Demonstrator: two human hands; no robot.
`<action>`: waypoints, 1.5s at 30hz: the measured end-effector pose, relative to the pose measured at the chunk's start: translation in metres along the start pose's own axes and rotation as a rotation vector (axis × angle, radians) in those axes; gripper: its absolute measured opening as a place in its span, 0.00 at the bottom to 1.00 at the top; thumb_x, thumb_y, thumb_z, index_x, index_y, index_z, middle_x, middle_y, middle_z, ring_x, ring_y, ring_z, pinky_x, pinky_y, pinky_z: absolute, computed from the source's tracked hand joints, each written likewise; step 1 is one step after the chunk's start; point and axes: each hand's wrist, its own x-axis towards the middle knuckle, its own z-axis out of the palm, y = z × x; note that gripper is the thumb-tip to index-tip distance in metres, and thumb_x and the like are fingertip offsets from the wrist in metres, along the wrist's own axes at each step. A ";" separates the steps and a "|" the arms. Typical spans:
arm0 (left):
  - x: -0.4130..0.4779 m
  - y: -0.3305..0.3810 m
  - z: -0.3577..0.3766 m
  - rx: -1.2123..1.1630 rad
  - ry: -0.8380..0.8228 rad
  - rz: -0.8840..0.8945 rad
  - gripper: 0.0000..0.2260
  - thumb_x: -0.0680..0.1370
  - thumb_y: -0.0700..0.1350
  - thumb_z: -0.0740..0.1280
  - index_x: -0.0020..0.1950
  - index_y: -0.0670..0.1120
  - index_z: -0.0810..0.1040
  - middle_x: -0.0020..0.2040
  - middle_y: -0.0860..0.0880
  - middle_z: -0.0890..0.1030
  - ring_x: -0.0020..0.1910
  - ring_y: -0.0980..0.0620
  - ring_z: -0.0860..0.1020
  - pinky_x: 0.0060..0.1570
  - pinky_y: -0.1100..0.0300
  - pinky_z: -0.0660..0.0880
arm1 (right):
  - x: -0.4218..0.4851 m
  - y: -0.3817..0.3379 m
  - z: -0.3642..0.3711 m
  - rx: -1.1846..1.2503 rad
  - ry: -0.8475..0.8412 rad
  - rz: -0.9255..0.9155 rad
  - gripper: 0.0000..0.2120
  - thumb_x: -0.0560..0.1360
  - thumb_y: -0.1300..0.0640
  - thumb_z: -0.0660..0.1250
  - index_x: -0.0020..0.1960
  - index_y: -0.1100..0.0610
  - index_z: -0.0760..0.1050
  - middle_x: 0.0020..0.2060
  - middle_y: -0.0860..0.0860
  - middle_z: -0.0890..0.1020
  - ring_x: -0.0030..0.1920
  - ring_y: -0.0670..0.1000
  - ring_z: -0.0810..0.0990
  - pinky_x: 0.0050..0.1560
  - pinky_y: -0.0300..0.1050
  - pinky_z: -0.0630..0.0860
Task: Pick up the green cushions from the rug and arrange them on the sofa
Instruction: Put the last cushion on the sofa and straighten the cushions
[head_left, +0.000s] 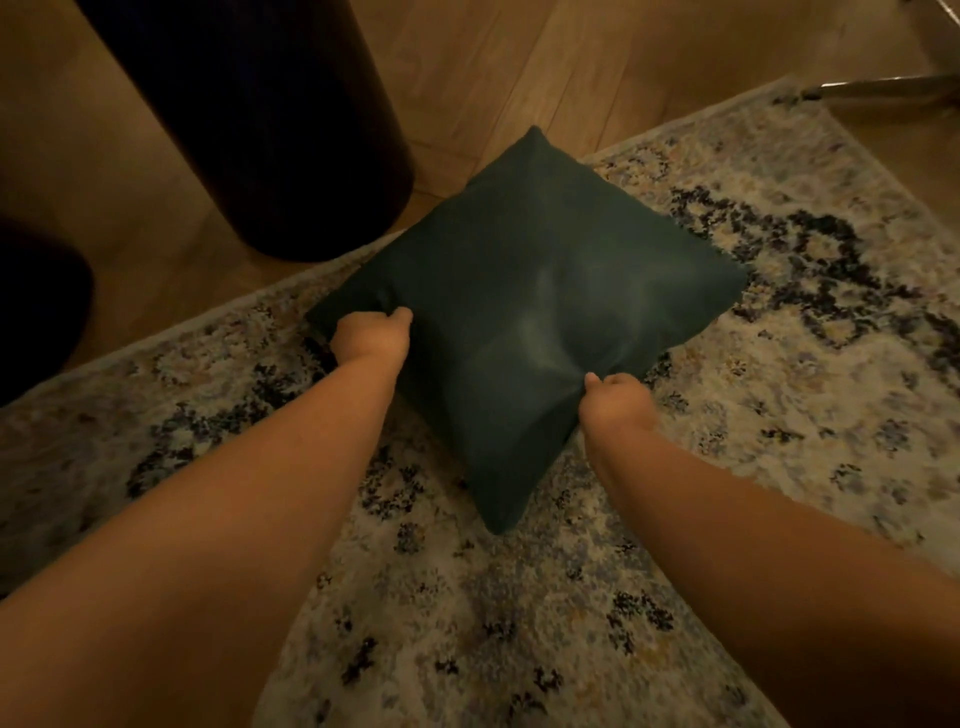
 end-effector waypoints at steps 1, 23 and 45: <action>-0.005 -0.001 -0.001 0.054 -0.025 0.057 0.21 0.75 0.57 0.66 0.53 0.39 0.79 0.54 0.41 0.80 0.58 0.41 0.76 0.57 0.52 0.73 | -0.005 -0.004 0.000 -0.023 0.049 -0.048 0.12 0.80 0.52 0.60 0.45 0.59 0.74 0.47 0.60 0.79 0.54 0.62 0.77 0.48 0.47 0.70; -0.161 -0.052 -0.105 -0.528 -0.583 -0.247 0.31 0.68 0.75 0.53 0.58 0.58 0.79 0.57 0.54 0.82 0.50 0.56 0.81 0.45 0.58 0.76 | -0.181 -0.113 -0.196 -0.123 -0.244 -1.271 0.11 0.77 0.58 0.65 0.37 0.62 0.73 0.30 0.50 0.76 0.34 0.45 0.74 0.35 0.36 0.69; -0.316 -0.016 -0.332 -0.444 0.330 -0.136 0.18 0.82 0.51 0.57 0.59 0.39 0.78 0.59 0.37 0.78 0.59 0.38 0.76 0.62 0.48 0.70 | -0.273 -0.148 -0.262 0.116 -0.605 -0.972 0.07 0.78 0.57 0.63 0.49 0.48 0.79 0.66 0.45 0.70 0.67 0.41 0.67 0.67 0.35 0.61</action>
